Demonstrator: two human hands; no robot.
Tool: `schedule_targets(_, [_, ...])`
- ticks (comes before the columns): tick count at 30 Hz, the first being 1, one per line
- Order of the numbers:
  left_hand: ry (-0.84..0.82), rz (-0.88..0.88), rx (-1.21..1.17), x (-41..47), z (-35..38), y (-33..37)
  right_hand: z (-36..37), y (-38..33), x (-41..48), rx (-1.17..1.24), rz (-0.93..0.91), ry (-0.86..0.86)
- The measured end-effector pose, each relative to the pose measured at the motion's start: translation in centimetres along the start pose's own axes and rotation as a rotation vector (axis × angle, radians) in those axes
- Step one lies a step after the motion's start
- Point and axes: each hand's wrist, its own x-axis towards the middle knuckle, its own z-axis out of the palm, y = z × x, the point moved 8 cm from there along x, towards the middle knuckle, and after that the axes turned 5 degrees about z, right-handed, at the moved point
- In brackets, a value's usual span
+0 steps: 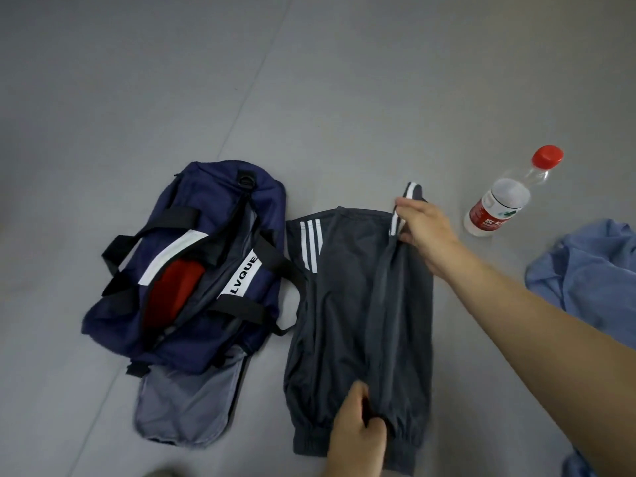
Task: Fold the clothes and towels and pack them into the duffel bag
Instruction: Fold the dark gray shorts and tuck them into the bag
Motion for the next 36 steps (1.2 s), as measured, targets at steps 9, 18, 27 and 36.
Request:
schedule_targets(9, [0.380, 0.164, 0.396, 0.3, -10.9, -3.7, 13.5, 2.8, -5.5, -0.599, -0.205, -0.360])
schedule_targets(18, [-0.063, 0.509, 1.045, 4.9, -6.2, -4.3, 2.5, 21.2, -20.1, -1.418, -0.762, -0.443])
schedule_targets(27, [-0.104, 0.723, 1.108, 8.4, 0.5, 0.6, -4.5, 22.2, -18.1, -1.555, -0.601, -0.184])
schedule_targets(36, [0.049, 0.563, 1.167, 5.0, -3.1, -3.1, -2.9, 23.0, -20.9, -1.416, -0.740, -0.250])
